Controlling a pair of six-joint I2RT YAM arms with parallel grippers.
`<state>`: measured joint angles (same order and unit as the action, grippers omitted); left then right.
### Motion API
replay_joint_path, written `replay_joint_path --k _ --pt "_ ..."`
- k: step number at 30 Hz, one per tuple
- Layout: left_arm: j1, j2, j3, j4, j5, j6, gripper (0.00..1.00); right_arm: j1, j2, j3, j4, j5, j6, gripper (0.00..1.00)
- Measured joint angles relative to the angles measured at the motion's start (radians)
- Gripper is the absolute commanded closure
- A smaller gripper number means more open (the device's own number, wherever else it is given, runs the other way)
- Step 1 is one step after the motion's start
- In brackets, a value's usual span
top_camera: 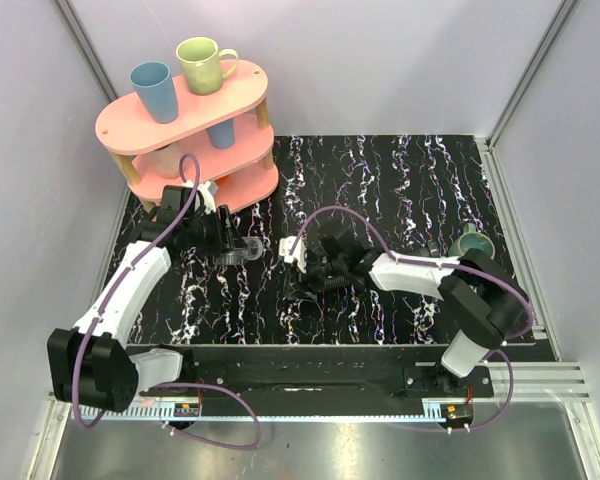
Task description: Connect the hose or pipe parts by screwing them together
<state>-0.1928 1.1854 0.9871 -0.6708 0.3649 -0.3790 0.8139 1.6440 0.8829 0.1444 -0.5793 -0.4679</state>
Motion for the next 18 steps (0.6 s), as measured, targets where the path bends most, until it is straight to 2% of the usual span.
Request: replay_joint_path --k 2,4,10,17,18 --pt "0.02 0.018 -0.016 0.004 -0.005 -0.006 1.0 0.019 0.026 0.0 0.005 0.013 -0.015 0.48" --pt "0.029 0.032 -0.038 0.008 -0.008 -0.012 1.0 0.038 0.045 -0.001 0.022 0.024 -0.029 0.38" --pt "0.028 0.034 -0.076 0.022 -0.002 -0.014 1.0 0.096 0.088 -0.034 0.154 0.06 -0.06 0.28" --pt "0.029 0.034 -0.095 0.04 0.001 -0.019 1.0 0.116 0.138 -0.035 0.174 0.063 -0.126 0.14" --pt "0.029 0.035 -0.097 0.041 0.001 -0.019 1.0 0.116 0.14 -0.035 0.174 0.063 -0.132 0.08"
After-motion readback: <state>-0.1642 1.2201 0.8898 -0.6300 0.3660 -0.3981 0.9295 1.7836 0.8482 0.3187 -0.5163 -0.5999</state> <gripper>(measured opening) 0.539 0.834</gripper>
